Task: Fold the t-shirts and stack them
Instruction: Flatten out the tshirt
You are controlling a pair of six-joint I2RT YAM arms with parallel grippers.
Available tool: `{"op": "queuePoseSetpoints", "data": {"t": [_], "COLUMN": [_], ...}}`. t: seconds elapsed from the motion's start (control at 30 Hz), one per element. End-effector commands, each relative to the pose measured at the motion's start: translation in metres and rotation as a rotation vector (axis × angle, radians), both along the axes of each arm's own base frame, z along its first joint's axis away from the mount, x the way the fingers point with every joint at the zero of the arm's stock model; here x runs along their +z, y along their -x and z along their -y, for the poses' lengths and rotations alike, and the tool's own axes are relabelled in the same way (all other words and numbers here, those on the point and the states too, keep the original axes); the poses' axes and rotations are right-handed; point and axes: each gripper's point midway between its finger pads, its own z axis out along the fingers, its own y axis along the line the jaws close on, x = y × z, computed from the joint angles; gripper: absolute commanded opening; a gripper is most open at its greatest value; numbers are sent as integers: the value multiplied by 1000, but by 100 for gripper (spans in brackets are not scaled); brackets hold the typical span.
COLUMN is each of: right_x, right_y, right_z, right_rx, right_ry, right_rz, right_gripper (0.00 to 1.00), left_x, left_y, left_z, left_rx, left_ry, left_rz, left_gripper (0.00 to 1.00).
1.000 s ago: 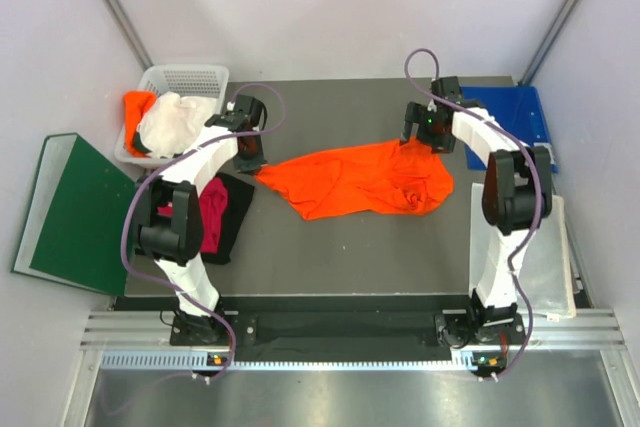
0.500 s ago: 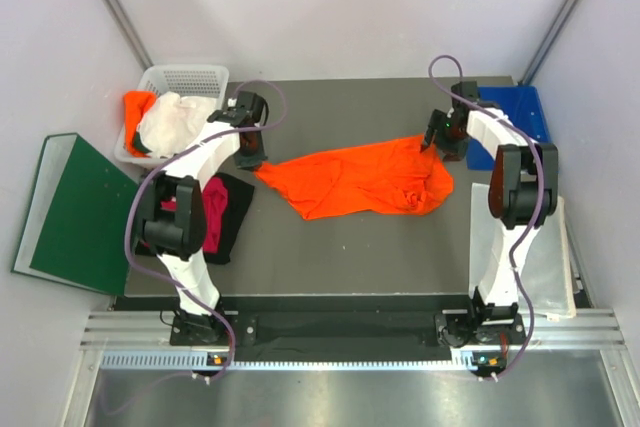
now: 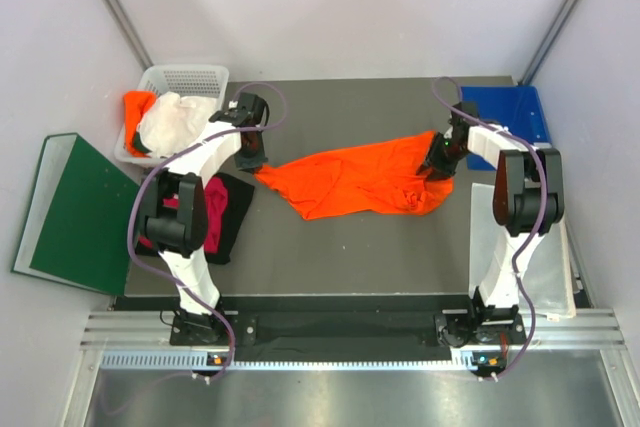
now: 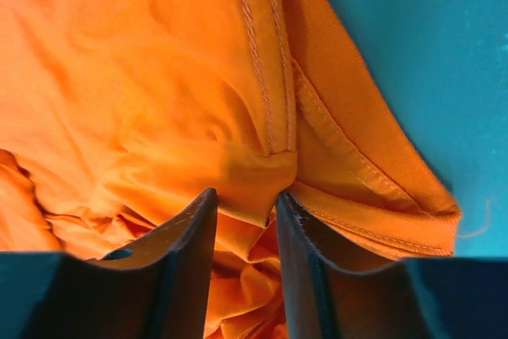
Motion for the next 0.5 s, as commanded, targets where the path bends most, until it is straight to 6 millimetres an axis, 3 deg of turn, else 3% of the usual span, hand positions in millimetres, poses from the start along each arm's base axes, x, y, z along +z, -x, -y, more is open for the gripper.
{"op": "queuePoseSetpoints", "data": {"t": [0.0, 0.1, 0.23, 0.33, 0.4, 0.43, 0.47], "right_x": [19, 22, 54, 100, 144, 162, 184], "right_y": [-23, -32, -48, -66, -81, -86, -89], "right_z": [-8, -11, -9, -4, -3, -3, -2], "right_rx": [-12, -17, -23, -20, -15, -11, -9], "right_ry": [-75, -94, -76, -50, -42, -43, -40], "right_rz": [104, 132, 236, 361, 480, 525, 579], "right_gripper": [26, 3, 0, 0, 0, 0, 0], "left_x": [6, 8, 18, 37, 46, 64, 68], "left_y": [-13, -15, -22, -39, -51, -64, -71], "left_z": [3, 4, 0, 0, -3, -4, -5], "left_rx": [16, 16, 27, 31, 47, 60, 73], "left_ry": [19, 21, -2, -6, -19, -11, -15], "left_rz": [33, 41, 76, 140, 175, 225, 244], "left_gripper": [0, 0, 0, 0, 0, 0, 0]}}
